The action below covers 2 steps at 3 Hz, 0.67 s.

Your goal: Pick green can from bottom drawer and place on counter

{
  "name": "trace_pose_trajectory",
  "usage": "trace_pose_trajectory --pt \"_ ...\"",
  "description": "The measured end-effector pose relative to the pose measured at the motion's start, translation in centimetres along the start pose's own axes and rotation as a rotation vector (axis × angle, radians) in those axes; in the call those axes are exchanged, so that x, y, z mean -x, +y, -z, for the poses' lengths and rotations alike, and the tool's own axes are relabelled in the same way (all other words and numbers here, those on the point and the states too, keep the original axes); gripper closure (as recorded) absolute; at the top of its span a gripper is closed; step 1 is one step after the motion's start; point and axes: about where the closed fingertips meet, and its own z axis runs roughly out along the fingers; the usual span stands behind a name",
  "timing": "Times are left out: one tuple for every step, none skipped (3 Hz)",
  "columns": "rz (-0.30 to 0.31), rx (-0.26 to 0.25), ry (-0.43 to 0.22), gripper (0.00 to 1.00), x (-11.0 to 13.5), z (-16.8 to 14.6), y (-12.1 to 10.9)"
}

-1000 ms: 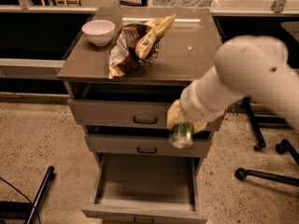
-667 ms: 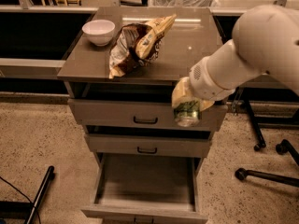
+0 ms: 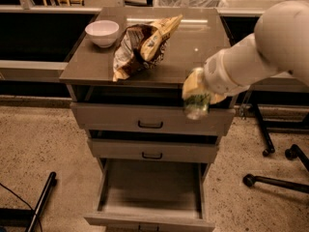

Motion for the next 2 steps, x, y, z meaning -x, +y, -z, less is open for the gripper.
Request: trace_pose_trajectory --pt "-0.049 -0.034 0.152 1.0 -5.0 2.5 1.0" --pt "-0.184 -0.028 0.236 1.0 -10.9 3.5 3.9"
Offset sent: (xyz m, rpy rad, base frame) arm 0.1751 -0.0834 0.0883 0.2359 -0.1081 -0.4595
